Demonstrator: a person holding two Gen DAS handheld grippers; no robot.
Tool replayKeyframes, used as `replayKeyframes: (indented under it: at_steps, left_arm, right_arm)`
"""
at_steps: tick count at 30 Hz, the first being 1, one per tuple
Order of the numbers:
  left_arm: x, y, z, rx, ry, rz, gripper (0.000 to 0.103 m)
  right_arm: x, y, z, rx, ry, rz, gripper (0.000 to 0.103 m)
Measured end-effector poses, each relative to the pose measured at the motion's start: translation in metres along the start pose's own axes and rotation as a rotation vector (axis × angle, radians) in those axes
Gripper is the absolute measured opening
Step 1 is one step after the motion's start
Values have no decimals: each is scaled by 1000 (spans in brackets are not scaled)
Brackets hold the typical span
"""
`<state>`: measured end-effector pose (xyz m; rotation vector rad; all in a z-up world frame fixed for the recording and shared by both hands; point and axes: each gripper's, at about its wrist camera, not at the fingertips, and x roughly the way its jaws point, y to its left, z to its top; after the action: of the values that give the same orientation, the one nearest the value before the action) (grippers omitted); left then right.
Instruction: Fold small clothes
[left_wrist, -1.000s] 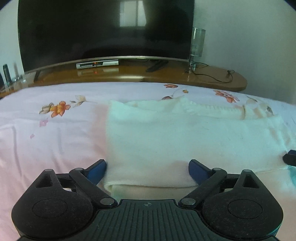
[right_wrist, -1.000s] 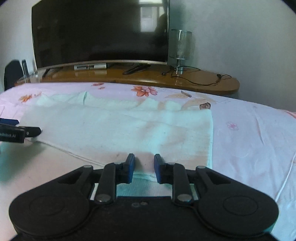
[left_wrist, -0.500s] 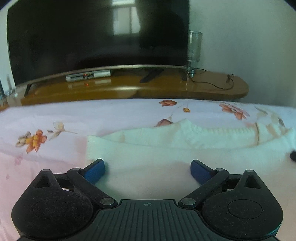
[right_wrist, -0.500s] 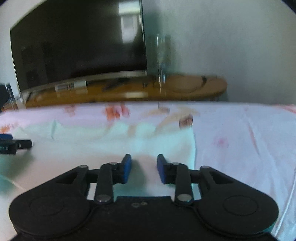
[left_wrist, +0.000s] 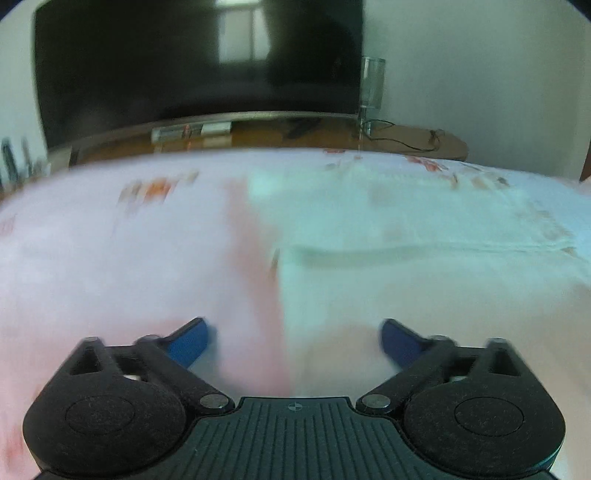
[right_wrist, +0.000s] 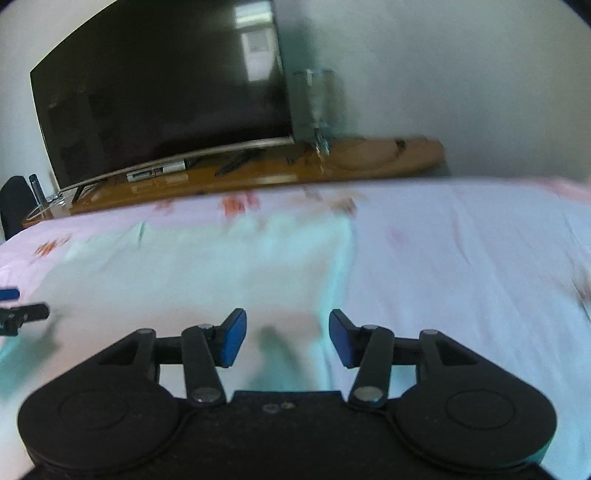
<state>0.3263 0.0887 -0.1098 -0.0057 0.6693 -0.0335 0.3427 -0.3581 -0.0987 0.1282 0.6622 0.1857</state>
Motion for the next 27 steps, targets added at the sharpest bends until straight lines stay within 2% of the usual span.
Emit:
replayKeyframes:
  at_steps: [2,4,8,13,15,18,19,20,21,23,27]
  left_arm:
    - [-24,7,-14,-18,6,-22,87]
    - [-45,10,-31,-33,16,-36,80]
    - [-96,14,-67,-47,54,-89,75]
    - [-152,25,-109,-92,103,-167,61]
    - [-168,35,-120,-152,125,-206,56]
    - [-184,49,-136,-280,160,-283,52]
    - [-187,53,-143,-338,175,-318,50]
    - [-189,57,-151,-412,191,-359,44]
    - [-191,59,-160,-477,207,-395,41]
    - [-192,63,-175,-580,216,-447,40]
    - [-190,65,-189,-696,229,-506,40]
  right_arm:
    - [-33,-12,-38,35,49,0,46]
    - [-71,-17,-65,74,45,7,46]
    - [-132,-28,-101,276,98,36,45]
    - [-185,-26,-142,382,149,76,45]
    - [-201,-24,-155,435,168,105,45]
    - [-221,-19,-174,492,184,145,45]
    - [-226,-16,-180,502,185,154,44]
    - [-230,-13,-185,518,190,164,43]
    - [-231,-12,-187,530,195,170,38]
    - [-232,-7,-192,565,202,206,35]
    - [-224,-9,-200,683,186,245,28]
